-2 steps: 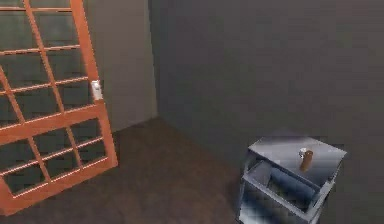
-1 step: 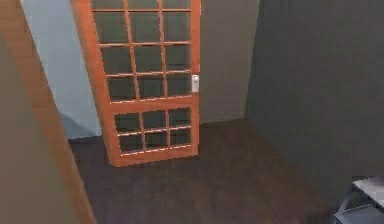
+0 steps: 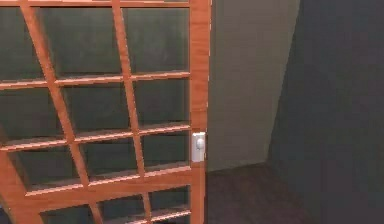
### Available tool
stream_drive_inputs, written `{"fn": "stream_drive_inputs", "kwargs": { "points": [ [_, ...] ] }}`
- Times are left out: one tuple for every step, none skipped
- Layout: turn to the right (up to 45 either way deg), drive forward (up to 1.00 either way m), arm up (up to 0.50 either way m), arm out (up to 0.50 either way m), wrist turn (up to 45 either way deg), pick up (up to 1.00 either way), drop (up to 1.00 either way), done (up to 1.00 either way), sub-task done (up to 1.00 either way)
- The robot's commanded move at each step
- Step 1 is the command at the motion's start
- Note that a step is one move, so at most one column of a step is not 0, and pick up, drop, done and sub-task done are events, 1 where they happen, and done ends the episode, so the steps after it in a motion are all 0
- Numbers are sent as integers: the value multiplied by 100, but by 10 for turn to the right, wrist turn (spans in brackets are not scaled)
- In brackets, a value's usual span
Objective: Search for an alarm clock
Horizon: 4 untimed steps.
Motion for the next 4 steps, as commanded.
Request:
{"fn": "stream_drive_inputs", "kwargs": {
  "points": [
    [-330, 0, 0, 0, 0, 0, 0, 0, 0],
    [0, 5, 0, 0, 0, 0, 0, 0, 0],
    [-420, 0, 0, 0, 0, 0, 0, 0, 0],
    [0, 100, 0, 0, 0, 0, 0, 0, 0]
  ]
}}
